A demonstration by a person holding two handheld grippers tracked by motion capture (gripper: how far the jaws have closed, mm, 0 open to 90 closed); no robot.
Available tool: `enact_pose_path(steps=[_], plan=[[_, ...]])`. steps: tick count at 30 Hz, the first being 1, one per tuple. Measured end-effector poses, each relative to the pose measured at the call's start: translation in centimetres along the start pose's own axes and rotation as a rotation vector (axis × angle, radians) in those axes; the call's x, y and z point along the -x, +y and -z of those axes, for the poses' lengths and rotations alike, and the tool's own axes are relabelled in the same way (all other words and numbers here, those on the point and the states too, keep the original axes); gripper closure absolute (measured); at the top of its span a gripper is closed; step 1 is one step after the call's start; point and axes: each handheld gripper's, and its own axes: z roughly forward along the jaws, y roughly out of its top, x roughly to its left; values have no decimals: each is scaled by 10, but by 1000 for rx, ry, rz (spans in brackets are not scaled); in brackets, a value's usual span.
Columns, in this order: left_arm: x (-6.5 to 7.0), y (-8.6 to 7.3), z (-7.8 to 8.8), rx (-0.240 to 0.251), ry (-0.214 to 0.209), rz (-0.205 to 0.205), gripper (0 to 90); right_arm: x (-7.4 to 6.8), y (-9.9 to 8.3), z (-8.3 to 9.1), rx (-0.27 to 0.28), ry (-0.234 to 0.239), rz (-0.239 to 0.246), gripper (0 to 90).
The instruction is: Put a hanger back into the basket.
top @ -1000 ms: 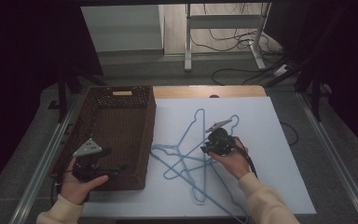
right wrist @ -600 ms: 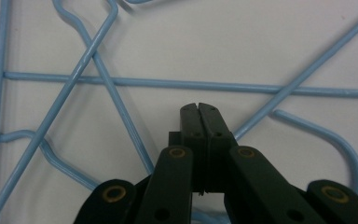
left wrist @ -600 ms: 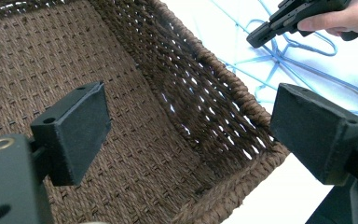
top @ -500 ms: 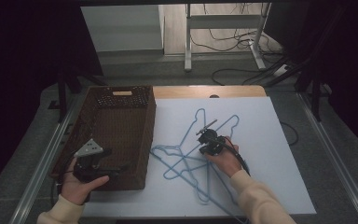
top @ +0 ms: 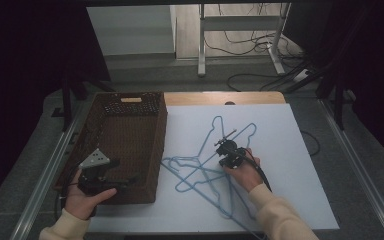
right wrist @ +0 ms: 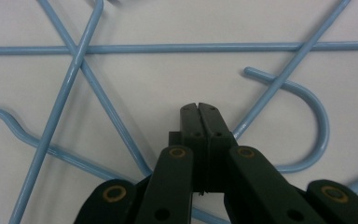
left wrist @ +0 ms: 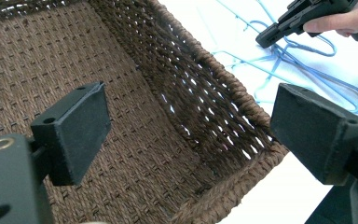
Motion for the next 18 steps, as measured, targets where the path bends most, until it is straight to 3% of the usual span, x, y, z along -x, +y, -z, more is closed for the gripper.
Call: enact_pose_path(steps=[3, 8, 9, 12, 18], plan=[[0, 0, 1, 2, 0, 0, 124, 1, 0, 1, 5, 3, 2, 895], [0, 1, 1, 3, 1, 0, 124, 0, 7, 6, 68, 52, 41, 895], [0, 1, 1, 5, 1, 1, 124, -3, 13, 8, 101, 86, 85, 856], [0, 2, 1, 6, -2, 2, 125, -4, 24, 6, 137, 111, 126, 772], [-1, 1, 0, 4, -4, 2, 125, -4, 50, -4, 156, 184, 154, 594]])
